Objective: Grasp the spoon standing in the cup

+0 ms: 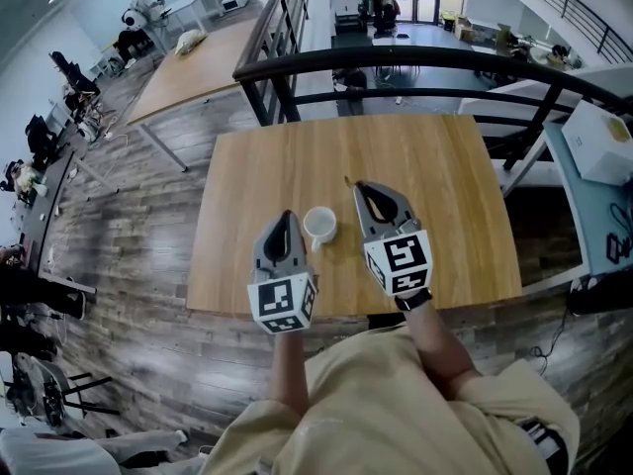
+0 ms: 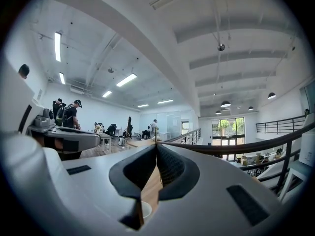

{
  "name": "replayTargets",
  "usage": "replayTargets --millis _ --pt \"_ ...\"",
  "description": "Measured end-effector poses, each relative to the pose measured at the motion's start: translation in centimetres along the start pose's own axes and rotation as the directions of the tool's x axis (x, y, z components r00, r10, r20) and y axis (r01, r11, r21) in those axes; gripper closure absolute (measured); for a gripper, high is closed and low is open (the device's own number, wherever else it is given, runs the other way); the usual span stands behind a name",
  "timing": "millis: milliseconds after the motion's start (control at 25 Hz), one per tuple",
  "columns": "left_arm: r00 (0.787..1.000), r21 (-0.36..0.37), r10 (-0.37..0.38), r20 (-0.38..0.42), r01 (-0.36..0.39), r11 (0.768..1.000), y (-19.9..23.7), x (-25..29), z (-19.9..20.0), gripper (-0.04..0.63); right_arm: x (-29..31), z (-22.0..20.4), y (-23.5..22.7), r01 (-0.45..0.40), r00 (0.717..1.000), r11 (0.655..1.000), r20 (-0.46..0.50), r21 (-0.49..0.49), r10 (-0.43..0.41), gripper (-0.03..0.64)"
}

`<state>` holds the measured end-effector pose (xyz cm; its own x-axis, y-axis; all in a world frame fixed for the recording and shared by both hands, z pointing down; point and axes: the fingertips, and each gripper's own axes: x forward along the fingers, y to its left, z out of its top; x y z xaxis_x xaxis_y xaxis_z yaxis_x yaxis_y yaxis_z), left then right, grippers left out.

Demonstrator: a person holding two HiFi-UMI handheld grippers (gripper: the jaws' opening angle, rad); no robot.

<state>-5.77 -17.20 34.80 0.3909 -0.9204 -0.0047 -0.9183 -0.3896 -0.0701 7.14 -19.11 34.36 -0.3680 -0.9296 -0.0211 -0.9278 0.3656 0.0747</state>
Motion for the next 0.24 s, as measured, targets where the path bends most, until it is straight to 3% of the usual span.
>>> replayTargets --millis 240 --pt "1.0 -0.008 -0.007 -0.01 0.007 1.0 0.25 0.05 -0.62 0.591 0.36 -0.29 0.59 -0.007 1.0 1.0 -0.009 -0.01 0.007 0.6"
